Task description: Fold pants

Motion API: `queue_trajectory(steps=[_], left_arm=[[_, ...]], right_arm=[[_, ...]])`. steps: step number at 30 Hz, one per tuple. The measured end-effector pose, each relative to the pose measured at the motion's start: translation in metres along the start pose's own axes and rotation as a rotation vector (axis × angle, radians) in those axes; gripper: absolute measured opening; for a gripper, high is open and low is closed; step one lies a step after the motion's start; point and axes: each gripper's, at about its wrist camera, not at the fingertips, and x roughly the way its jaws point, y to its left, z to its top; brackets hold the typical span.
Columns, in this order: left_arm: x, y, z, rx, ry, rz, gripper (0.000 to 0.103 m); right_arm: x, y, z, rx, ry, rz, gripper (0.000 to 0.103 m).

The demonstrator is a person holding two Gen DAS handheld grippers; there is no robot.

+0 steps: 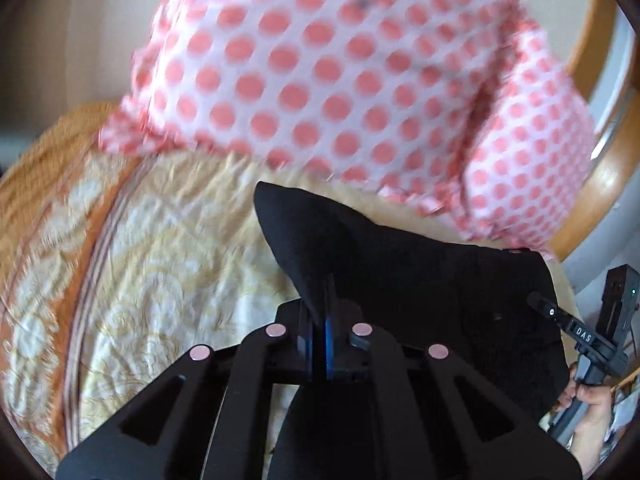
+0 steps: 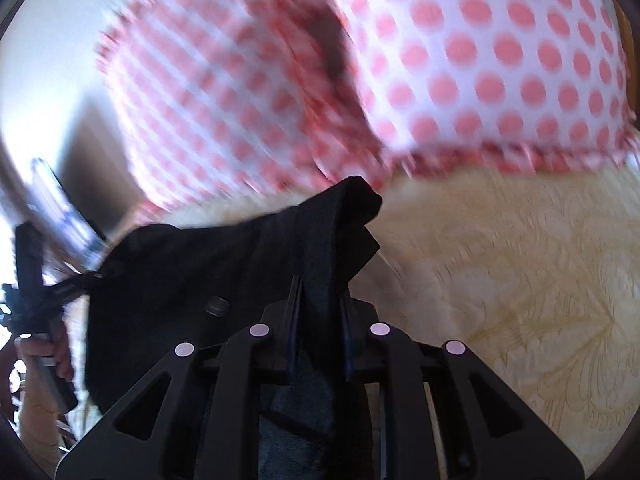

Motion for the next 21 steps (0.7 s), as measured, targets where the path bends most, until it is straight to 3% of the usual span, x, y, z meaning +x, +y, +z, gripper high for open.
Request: queue_trajectory(steps=[4,5,7,8,9,11,12,15,18,21], left_arm=[[0.021,0.005,-0.007,-0.009,0.05,0.048,0.012],[0.023,0.002,-0.006,0.006,0.052,0.074,0.015],[0.022,-0.004,-0.005,0.035,0.044,0.114,0.031],[0.019,-0.006,-0.004,0.048,0.04,0.121,0.038],[0.01,-0.009,-0.004,0.065,0.021,0.125,0.053],[-0.011,-0.014,-0.009,0.101,-0.045,0.149,0.066],[-0.03,-0.021,-0.015,0.139,-0.105,0.166,0.073],[-0.065,-0.045,-0.038,0.201,-0.163,0.114,0.088],[-0.085,-0.071,-0.079,0.247,-0.12,0.009,0.09],[-0.08,-0.086,-0.105,0.286,-0.064,0.022,0.09]], right_arm=[[0.006,0.005,-0.005,-0.019,0.009,-0.066,0.019],[0.008,0.01,-0.007,-0.043,0.008,-0.106,0.024],[0.009,0.023,-0.011,-0.116,0.002,-0.186,0.029],[0.007,0.025,-0.012,-0.137,-0.003,-0.202,0.036],[0.001,0.027,-0.013,-0.148,-0.016,-0.239,0.041],[-0.02,0.026,-0.016,-0.148,-0.086,-0.319,0.054],[-0.035,0.027,-0.02,-0.154,-0.137,-0.352,0.055],[-0.066,0.05,-0.04,-0.238,-0.21,-0.317,0.055],[-0.067,0.078,-0.068,-0.349,-0.149,-0.257,0.055],[-0.052,0.099,-0.097,-0.434,-0.044,-0.251,0.055]])
